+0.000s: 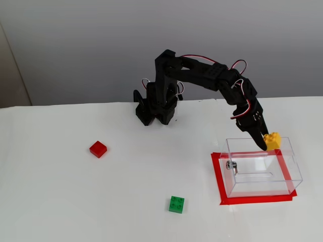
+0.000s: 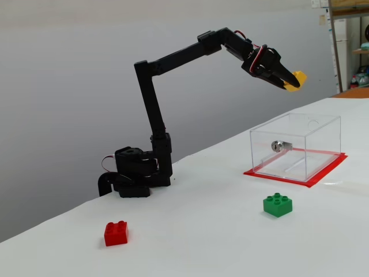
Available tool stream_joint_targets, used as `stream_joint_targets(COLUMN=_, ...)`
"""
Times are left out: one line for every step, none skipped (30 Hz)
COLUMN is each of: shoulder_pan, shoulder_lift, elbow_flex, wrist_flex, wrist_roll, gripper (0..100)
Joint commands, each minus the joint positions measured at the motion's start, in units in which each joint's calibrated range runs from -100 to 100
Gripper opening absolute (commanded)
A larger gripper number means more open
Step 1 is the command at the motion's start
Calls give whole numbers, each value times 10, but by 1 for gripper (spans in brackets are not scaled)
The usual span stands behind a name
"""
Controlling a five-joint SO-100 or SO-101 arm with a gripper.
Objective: Pick the yellow lego brick and place it into the transparent box
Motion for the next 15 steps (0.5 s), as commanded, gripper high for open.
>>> stream_joint_targets(shoulder_pan=3, shoulder_lift=-4, elbow_flex=-3, wrist_flex=-6, wrist_roll=0, gripper=24)
stream_joint_targets(shoulder_pan=3, shoulder_lift=-4, elbow_flex=-2, wrist_flex=-5, wrist_roll=1, gripper=28)
stream_joint_targets(shoulder_pan=3, shoulder_lift=-4, elbow_flex=-2, wrist_flex=-5, wrist_roll=2, gripper=30)
stream_joint_targets(shoulder_pan=3, shoulder_lift=-4, elbow_flex=-2, wrist_flex=-5, wrist_roll=2, gripper=32)
stream_joint_targets(shoulder_pan=3, shoulder_lift=-4, elbow_flex=-2, wrist_flex=-5, wrist_roll=3, gripper=33)
stream_joint_targets(shoulder_pan=3, shoulder_lift=-4, elbow_flex=-2, wrist_flex=-5, wrist_roll=3, gripper=32)
stream_joint_targets(shoulder_pan=3, shoulder_lift=-4, elbow_flex=-2, wrist_flex=-5, wrist_roll=3, gripper=32)
stream_joint_targets(shoulder_pan=3, shoulder_lift=-4, elbow_flex=-2, wrist_flex=-5, wrist_roll=3, gripper=32)
stream_joint_targets(shoulder_pan=3, shoulder_lift=-4, elbow_flex=-2, wrist_flex=-5, wrist_roll=3, gripper=32)
stream_joint_targets(shoulder_pan=3, shoulder_lift=-4, elbow_flex=-2, wrist_flex=-5, wrist_roll=3, gripper=32)
stream_joint_targets(shoulder_pan=3, shoulder_lift=-4, elbow_flex=-2, wrist_flex=-5, wrist_roll=3, gripper=32)
stream_joint_targets(shoulder_pan=3, shoulder_lift=-4, elbow_flex=-2, wrist_flex=-5, wrist_roll=3, gripper=32)
stream_joint_targets(shoulder_pan=3, shoulder_lift=-4, elbow_flex=-2, wrist_flex=-5, wrist_roll=3, gripper=32)
stream_joint_targets(shoulder_pan=3, shoulder_lift=-4, elbow_flex=-2, wrist_flex=-5, wrist_roll=3, gripper=32)
stream_joint_targets(shoulder_pan=3, shoulder_lift=-4, elbow_flex=-2, wrist_flex=-5, wrist_roll=3, gripper=32)
